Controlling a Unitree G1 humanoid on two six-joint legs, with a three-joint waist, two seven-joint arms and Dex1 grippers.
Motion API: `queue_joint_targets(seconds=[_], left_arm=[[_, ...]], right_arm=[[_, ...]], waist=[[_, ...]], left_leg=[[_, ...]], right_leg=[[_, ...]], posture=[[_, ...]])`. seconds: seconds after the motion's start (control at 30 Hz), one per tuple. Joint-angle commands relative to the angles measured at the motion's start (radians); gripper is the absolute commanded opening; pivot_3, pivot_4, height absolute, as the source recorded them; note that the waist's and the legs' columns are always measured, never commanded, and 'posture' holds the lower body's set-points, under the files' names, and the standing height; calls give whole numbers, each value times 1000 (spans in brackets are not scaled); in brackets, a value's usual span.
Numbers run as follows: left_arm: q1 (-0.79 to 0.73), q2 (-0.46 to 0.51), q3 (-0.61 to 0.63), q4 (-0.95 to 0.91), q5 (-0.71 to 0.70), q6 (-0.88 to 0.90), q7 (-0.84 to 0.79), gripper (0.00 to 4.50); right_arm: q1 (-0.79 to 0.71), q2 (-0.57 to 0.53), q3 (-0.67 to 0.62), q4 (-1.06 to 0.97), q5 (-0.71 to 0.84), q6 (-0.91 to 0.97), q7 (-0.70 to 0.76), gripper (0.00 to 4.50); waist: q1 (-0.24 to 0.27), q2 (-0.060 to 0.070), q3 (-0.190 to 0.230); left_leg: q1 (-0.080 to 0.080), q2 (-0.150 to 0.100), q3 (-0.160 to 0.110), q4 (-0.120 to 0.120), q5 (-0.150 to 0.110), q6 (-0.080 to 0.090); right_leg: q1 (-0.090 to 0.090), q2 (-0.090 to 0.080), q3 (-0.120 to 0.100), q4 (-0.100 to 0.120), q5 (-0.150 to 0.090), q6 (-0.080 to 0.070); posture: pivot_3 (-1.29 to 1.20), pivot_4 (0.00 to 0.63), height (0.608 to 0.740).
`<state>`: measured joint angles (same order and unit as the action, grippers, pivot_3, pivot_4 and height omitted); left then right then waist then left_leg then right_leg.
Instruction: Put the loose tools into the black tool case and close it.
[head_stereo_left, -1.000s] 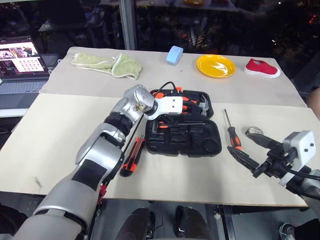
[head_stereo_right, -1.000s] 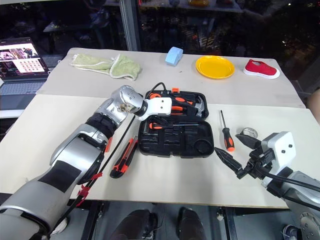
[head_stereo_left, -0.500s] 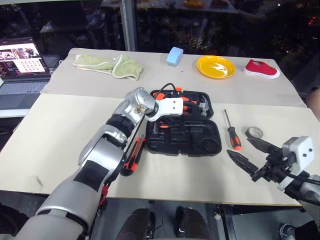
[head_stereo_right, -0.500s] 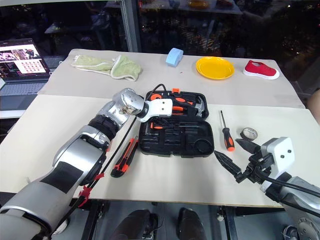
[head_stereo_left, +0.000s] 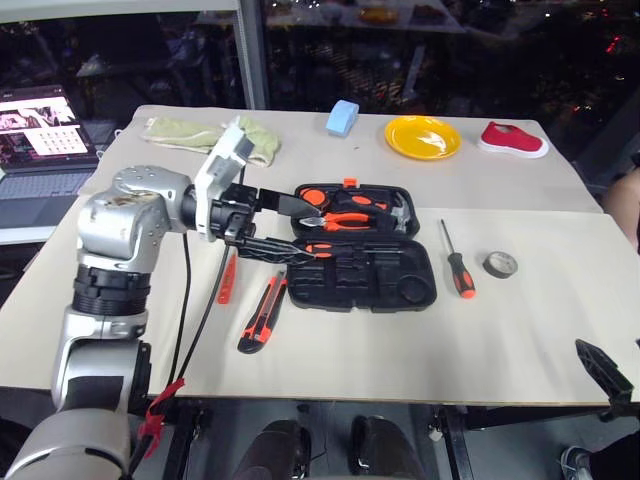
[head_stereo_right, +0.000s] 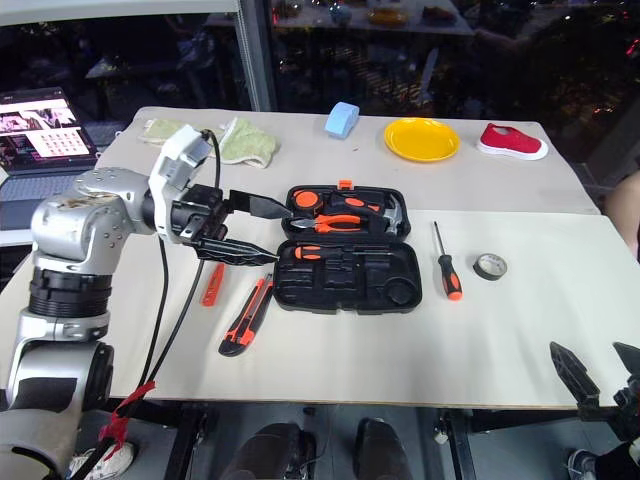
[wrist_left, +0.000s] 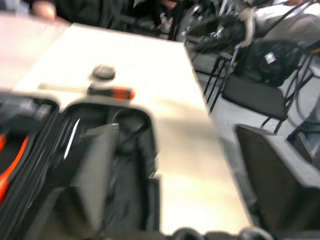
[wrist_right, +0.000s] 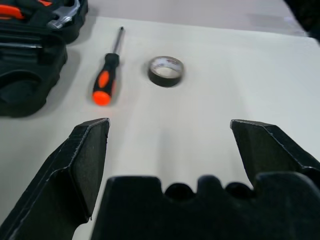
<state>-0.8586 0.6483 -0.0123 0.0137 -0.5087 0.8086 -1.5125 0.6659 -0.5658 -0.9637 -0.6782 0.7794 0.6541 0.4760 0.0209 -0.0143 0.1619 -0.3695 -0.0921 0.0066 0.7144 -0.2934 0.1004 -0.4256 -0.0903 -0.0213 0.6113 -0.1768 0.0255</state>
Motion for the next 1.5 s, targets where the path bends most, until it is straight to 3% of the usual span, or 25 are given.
queue_joint_targets(seconds=[0.03,0.3,0.53,0.87,1.0,1.23,1.37,1.5], left_arm=[[28,46,23,-84,-47,1,17,4466],[104,131,6,-165,-18,-94,66,4466],[122,192,-1,-165,1,-104,109,4466],[133,220,15,-187,-24,-94,148,4466],[151,235,30,-209,-36,-82,168,4500],[162,245,28,-209,-34,-106,190,4500],[153,238,27,-194,-35,-119,196,4500],[152,229,23,-162,-15,-152,214,4500]], right_arm=[[-106,-63,83,50,-19,-3,-2,4500],[-480,-163,438,235,-151,-5,-10,4500],[-773,-95,650,496,-268,-9,-58,4500],[-920,-37,804,752,-424,-106,-15,4500],[-924,-13,793,762,-427,-123,-7,3546],[-881,-15,753,660,-404,-123,11,1092],[-873,-77,679,539,-318,-101,96,1052],[-963,-209,697,503,-316,-166,258,1052]], waist=[[-12,0,0],[-14,1,0],[-8,0,0],[-13,0,0],[-20,0,0],[-24,0,0],[-23,1,1],[-24,1,1]], left_leg=[[2,0,0,-1,0,0],[0,0,2,-3,6,-10],[-7,-1,2,-4,5,-7],[-19,-3,2,-5,8,-7],[-18,-3,2,-4,8,-11],[-17,-2,2,-5,8,-12],[-19,-2,3,-4,8,-12],[-19,-2,3,-4,9,-10]], right_leg=[[2,0,0,0,0,0],[-5,1,4,1,4,-8],[-13,1,4,0,5,-10],[-26,2,3,2,6,-11],[-25,2,4,3,6,-11],[-25,3,5,5,6,-12],[-27,3,5,5,6,-12],[-27,3,5,5,6,-12]], posture=[[0,150,732],[0,150,732],[0,150,732],[0,150,732],[0,150,732],[0,150,732],[0,150,732],[0,150,732]])
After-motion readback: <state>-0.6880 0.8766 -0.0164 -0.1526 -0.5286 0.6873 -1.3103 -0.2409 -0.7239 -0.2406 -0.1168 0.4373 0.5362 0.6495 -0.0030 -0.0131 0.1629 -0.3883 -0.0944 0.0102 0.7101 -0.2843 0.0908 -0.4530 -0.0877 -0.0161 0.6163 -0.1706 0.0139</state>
